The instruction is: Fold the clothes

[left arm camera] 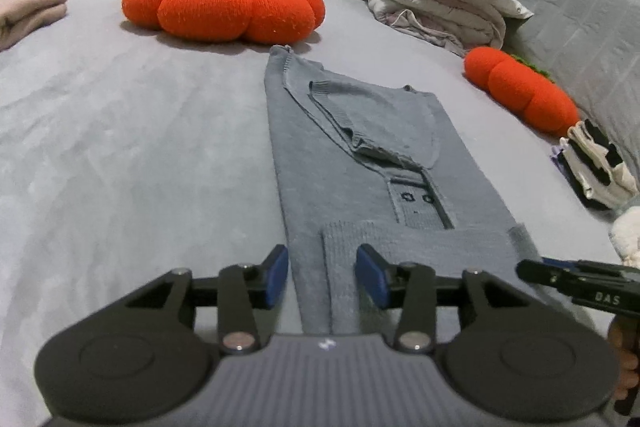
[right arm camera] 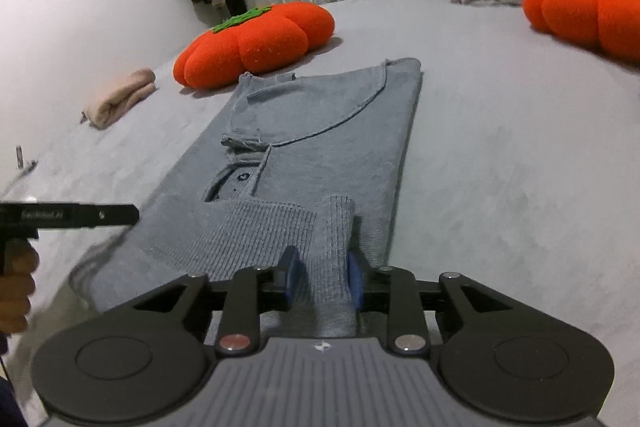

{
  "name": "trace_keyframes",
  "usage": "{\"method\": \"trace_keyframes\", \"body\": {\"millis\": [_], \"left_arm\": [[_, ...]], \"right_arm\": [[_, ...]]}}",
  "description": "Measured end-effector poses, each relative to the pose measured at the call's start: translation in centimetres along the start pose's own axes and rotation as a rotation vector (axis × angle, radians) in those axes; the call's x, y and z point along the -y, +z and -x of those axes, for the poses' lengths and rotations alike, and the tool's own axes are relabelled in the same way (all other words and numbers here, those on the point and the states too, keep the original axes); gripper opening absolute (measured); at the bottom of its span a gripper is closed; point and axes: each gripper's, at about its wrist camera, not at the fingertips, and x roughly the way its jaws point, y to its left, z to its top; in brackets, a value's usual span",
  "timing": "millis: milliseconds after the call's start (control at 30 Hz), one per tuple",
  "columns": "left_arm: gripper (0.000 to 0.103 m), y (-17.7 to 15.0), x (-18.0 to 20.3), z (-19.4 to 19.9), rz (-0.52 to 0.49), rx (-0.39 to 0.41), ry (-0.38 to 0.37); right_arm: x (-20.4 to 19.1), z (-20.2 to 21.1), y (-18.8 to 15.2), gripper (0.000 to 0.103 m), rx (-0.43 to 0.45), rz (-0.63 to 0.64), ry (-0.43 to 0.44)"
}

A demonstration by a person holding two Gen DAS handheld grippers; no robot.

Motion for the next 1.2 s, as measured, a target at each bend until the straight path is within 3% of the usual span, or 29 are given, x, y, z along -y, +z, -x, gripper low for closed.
{"method": "trace_keyframes", "body": {"millis": [333,700,867,933,1033,1200], "left_arm": [[0.038,-0.5,3.1,-0.3,-0.164,0.005,0.007],[0.038,-0.2,2.6,-1.8,-0.116,-0.086,-0.005],[0.020,0.3,3.0,-1.9,-0.115,-0.074,0.001],[0.018,0.3,2.9,-1.9,-0.108,-0.070,0.000],[0.018,0.2,2.7,-2.0,-0.102,-0.072,-0.008],[0.027,0.6,1.7,-2.4,-0.043,-0.085,-0.046]], "right_arm": [[0.4,-0.1,0.0,0.027,0.013,-0.022,-0.009],[0.4,-0.1,0.0,0.027,0.014,-0.015,-0.015],[0.6,-0.2,0.0,0.027,0.015,-0.036,-0.003],[0.8,-0.2,0.0,0.027,0.016,-0.051,0.005],[1.3,-0.2,0.1,0.027,0.019,-0.085,0.025],[1.8,-0.3,0.1,0.026,0.023,-0.121,0.043]]}}
